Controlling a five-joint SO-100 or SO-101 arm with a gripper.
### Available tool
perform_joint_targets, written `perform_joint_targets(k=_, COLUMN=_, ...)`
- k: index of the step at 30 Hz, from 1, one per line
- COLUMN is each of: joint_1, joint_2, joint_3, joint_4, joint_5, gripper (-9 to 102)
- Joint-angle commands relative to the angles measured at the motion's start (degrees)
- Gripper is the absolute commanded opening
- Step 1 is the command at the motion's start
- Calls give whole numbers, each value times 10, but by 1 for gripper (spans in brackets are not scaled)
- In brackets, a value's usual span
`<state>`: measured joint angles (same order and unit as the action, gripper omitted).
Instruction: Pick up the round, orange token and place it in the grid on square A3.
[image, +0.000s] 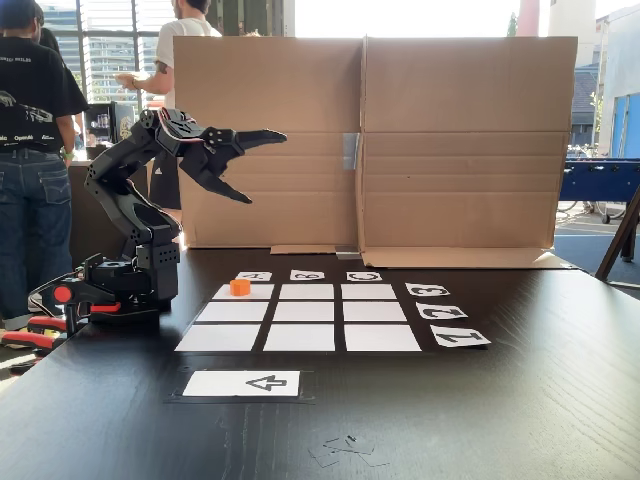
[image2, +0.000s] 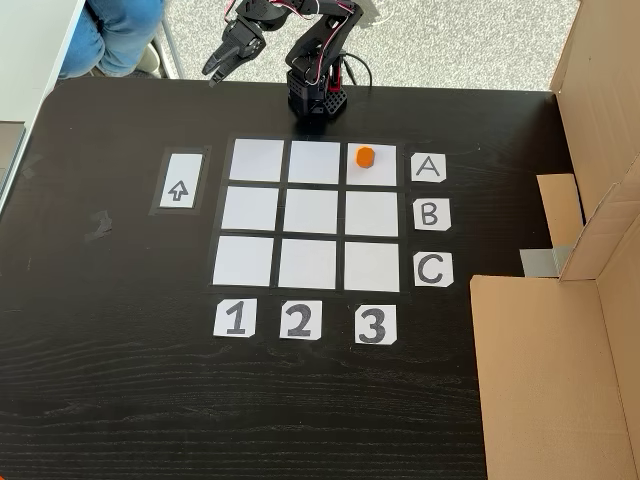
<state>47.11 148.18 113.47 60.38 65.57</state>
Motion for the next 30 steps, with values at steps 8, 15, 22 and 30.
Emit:
perform_joint_targets(k=8, joint_1=267, joint_2=115, joint_3=134, joint_4=-114, joint_5=84, gripper=0)
perform_joint_targets(k=15, joint_1=359, joint_2=254, joint_3=349, joint_4=-191, joint_5=98, gripper=0)
perform_joint_targets(k=22, joint_1=409, joint_2=316, joint_3=436, joint_4=-145, joint_5=96, gripper=1)
perform_joint_targets(k=30, joint_1=465, joint_2=426, joint_3=575, joint_4=-169, joint_5=150, gripper=1)
